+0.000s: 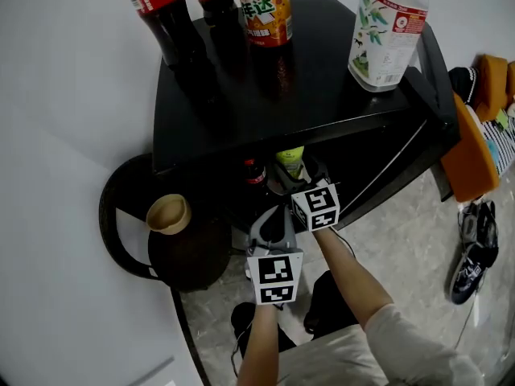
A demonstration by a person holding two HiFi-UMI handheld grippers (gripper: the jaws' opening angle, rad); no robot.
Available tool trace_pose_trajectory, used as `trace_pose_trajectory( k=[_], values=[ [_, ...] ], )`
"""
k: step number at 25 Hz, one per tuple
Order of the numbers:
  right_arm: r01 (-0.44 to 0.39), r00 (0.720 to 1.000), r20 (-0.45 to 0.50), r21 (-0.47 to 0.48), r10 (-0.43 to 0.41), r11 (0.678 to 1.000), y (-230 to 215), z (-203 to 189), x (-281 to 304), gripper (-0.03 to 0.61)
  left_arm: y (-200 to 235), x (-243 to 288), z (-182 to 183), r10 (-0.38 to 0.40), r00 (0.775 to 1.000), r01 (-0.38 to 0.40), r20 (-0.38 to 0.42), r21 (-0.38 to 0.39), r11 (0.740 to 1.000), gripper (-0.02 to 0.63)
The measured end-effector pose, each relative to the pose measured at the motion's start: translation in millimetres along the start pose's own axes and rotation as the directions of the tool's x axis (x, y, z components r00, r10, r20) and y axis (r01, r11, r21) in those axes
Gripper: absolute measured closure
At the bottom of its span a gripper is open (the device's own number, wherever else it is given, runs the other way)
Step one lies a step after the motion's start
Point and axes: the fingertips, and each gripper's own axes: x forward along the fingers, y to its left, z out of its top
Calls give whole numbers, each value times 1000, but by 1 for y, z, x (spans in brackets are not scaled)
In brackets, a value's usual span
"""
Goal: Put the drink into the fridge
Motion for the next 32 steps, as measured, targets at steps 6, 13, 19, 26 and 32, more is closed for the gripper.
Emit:
trace_pose_trajectory(
  k=[6, 13, 19, 26, 32],
  values=[
    [24, 994, -102, -26, -26, 999, -3, 5, -22, 304, -7, -22, 14, -46, 999, 45, -26, -43, 998, 604],
    [132, 980, -151, 13, -129, 991, 24, 80, -110, 305, -7, -87, 69, -81, 995, 72, -66, -126, 989, 605],
    [109, 987, -132, 149, -89, 983, 87, 174, -160, 386, -6, -151, 147, -118, 992, 110, -44, -147, 983, 604],
    [229, 972, -90, 120, -219, 966, 109, 249, -200, 451, -9, -200, 205, -204, 979, 205, 15, -52, 977, 604],
    [290, 957, -81, 179, -280, 940, 122, 262, -225, 569, 0, -218, 210, -249, 968, 249, 22, -5, 968, 604]
  ],
)
